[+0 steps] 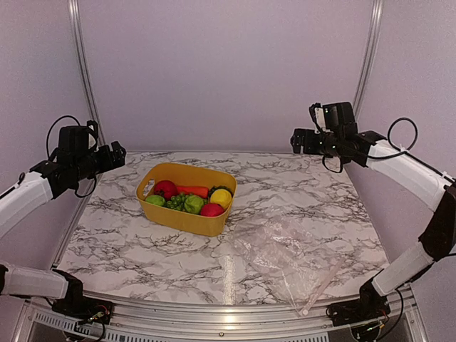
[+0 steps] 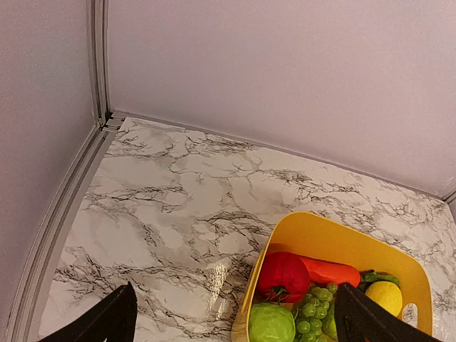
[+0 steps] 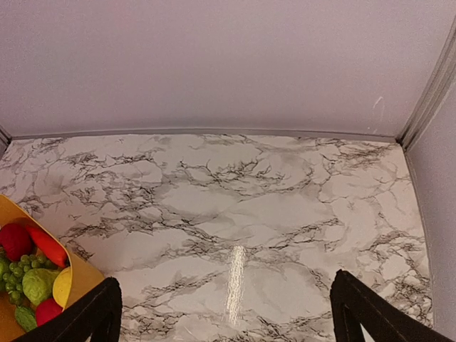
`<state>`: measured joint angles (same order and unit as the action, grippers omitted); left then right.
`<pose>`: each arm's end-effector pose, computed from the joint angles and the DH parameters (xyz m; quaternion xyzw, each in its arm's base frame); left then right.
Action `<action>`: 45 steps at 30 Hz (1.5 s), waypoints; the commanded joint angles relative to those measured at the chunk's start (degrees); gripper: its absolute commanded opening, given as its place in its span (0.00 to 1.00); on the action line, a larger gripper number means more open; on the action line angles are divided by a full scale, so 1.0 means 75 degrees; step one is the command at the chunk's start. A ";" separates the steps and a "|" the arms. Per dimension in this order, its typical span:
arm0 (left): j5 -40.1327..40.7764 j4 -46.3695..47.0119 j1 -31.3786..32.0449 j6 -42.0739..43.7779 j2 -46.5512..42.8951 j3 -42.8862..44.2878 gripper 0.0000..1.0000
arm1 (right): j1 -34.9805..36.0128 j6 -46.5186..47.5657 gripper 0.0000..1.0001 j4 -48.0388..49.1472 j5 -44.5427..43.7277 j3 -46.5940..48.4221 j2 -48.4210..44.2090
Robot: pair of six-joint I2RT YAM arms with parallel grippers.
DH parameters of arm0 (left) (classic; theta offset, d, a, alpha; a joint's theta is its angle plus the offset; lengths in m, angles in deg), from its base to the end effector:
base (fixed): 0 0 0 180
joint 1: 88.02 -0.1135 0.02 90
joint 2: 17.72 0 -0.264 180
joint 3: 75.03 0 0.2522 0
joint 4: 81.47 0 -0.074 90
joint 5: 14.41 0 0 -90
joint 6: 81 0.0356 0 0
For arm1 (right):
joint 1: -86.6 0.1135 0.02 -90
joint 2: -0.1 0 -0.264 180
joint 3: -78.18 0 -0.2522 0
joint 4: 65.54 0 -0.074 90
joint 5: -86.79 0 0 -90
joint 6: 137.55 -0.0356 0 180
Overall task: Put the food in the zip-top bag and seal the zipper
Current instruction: Adjust the bin at the corner of the board.
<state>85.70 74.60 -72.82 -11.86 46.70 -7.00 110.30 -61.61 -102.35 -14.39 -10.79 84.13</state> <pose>0.2525 -0.0621 0.3296 -0.0906 0.8141 -0.1074 0.5635 0.3117 0.1293 0.3527 -0.0237 0.8621 0.0817 0.4995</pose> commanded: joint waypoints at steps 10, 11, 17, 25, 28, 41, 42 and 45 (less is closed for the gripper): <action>-0.1633 -0.0348 0.0029 0.0197 0.1072 0.0236 0.99 | -0.0001 0.0710 0.97 0.0963 0.2197 -0.0932 -0.0624; -0.1753 -0.0205 0.0125 0.0232 0.1052 0.0182 0.99 | 0.0045 0.0806 0.96 0.0885 0.2267 -0.0897 -0.0580; -0.1189 -0.0313 0.1273 0.0608 0.1034 0.0677 0.99 | 0.0301 0.0878 0.93 0.0787 0.2737 -0.0698 -0.0219; 0.0155 -0.0729 0.1886 -0.0995 0.0970 0.1088 0.99 | 0.0457 0.0590 0.90 0.0855 0.3391 -0.0394 0.0385; -0.0341 0.0521 0.1864 -0.1914 0.0574 0.0173 0.99 | 0.0472 0.0586 0.89 0.0769 0.3492 -0.0198 0.0614; 0.0134 -0.2177 0.2473 -0.3810 0.0780 0.0551 0.71 | 0.0528 0.0476 0.85 0.0473 0.3704 0.0091 0.1373; 0.0305 -0.2337 0.2480 -0.4028 0.0748 0.0483 0.69 | 0.0533 0.0454 0.85 0.0463 0.3770 0.0081 0.1398; 0.0711 -0.2499 0.2473 -0.4629 0.0650 0.0260 0.66 | 0.0546 0.0423 0.85 0.0420 0.3877 0.0065 0.1425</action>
<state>85.96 62.03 -54.37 -39.08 53.08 -2.72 113.62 -57.39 -97.65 12.86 -12.01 94.40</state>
